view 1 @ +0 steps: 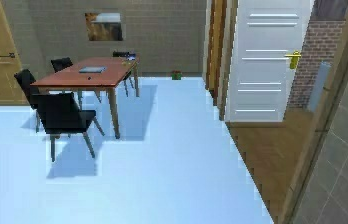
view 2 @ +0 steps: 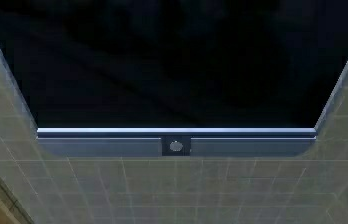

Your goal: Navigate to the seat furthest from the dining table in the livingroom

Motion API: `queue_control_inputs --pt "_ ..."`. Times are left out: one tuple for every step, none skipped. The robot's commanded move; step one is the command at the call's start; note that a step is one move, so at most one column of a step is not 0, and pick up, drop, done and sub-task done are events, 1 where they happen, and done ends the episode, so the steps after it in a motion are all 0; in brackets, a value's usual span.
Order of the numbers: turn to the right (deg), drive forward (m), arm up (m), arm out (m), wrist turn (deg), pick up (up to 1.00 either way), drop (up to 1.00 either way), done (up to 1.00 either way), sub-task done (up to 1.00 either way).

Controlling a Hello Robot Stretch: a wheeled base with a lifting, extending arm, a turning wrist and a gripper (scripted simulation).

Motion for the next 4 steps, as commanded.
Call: queue_control_inputs --pt "0.0 0.60 0.00 0.00 0.0 0.00 0.00 0.00 0.00" --pt "0.0 0.15 0.00 0.00 0.0 0.00 0.00 0.00 0.00" --pt "0.0 1.00 0.00 0.00 0.0 0.00 0.00 0.00 0.00" --pt "0.0 1.00 0.00 0.00 0.0 0.00 0.00 0.00 0.00"
